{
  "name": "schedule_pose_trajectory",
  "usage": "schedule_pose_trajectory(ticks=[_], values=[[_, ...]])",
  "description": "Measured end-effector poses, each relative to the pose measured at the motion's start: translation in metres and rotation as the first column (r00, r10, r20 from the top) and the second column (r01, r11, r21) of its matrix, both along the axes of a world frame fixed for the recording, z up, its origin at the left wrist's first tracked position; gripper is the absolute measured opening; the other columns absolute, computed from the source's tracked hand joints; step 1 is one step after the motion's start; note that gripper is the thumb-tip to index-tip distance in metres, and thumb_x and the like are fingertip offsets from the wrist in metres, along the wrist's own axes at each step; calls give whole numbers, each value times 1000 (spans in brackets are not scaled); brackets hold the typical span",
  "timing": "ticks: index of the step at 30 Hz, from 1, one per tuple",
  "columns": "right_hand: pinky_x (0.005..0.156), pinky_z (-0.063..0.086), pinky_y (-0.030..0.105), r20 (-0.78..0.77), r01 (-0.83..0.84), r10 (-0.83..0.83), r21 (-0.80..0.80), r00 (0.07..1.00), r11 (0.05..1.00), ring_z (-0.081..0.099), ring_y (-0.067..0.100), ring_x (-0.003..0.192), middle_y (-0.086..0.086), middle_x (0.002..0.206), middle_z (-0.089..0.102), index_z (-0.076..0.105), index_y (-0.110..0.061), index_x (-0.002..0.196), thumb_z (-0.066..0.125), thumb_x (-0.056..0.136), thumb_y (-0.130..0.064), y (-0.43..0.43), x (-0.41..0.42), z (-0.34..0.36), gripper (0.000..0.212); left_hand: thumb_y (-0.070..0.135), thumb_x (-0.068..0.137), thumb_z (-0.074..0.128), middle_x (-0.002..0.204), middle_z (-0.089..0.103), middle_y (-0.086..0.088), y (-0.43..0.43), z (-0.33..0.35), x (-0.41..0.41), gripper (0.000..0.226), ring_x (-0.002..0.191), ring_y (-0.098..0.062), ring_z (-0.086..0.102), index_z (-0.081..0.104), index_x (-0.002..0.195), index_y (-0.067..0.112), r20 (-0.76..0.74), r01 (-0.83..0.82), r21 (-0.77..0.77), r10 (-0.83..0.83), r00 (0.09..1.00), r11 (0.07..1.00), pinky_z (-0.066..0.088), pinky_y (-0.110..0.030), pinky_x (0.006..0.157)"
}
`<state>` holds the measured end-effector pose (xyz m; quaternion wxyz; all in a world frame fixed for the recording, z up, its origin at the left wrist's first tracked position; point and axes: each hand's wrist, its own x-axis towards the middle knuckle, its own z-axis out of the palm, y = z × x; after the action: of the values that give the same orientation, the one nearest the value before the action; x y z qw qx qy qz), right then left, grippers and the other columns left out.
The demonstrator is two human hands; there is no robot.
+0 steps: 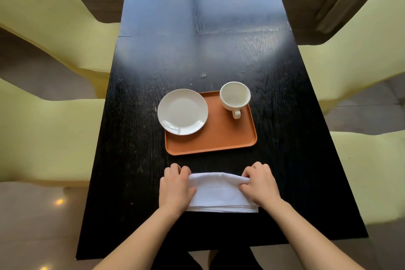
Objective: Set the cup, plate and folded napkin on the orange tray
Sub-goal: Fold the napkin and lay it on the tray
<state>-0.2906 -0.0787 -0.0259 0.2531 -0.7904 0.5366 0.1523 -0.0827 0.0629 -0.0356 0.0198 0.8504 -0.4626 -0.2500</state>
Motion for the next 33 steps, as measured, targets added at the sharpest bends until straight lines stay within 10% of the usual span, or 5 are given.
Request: schedule_pose_trajectory(ticks=[5,13,28,33], values=[[57,44,28,257,310,-372,251,892,917,61,10,73,-6,76,65,61,-25,70,77,69,-31,-14,-4,4,16,22,74,62,79,54,8,-9,0,6,13,83,-17,52,51,79,28,-252,-225,-99,194,948,969,44,-35,68],[72,59,33,276,512,-646,426,712,746,69,14,86,0,98,69,55,-28,125,87,66,-23,1,-24,-4,67,12,77,73,78,63,3,-16,-5,8,37,74,-10,61,58,108,25,-527,-557,-13,468,710,831,42,-21,62],[71,54,17,468,306,-445,346,764,887,68,-1,81,-14,93,71,66,-34,105,82,73,-38,55,52,39,36,13,79,57,98,73,0,-1,-15,10,38,86,-17,72,68,115,17,-693,-748,187,625,359,637,62,-42,79],[70,46,8,422,162,-277,289,863,944,64,-4,85,-13,96,72,74,-24,104,69,87,-25,66,56,24,18,17,84,50,103,73,2,5,-6,16,37,92,-13,68,68,116,20,-597,-700,96,603,529,708,57,-41,90]])
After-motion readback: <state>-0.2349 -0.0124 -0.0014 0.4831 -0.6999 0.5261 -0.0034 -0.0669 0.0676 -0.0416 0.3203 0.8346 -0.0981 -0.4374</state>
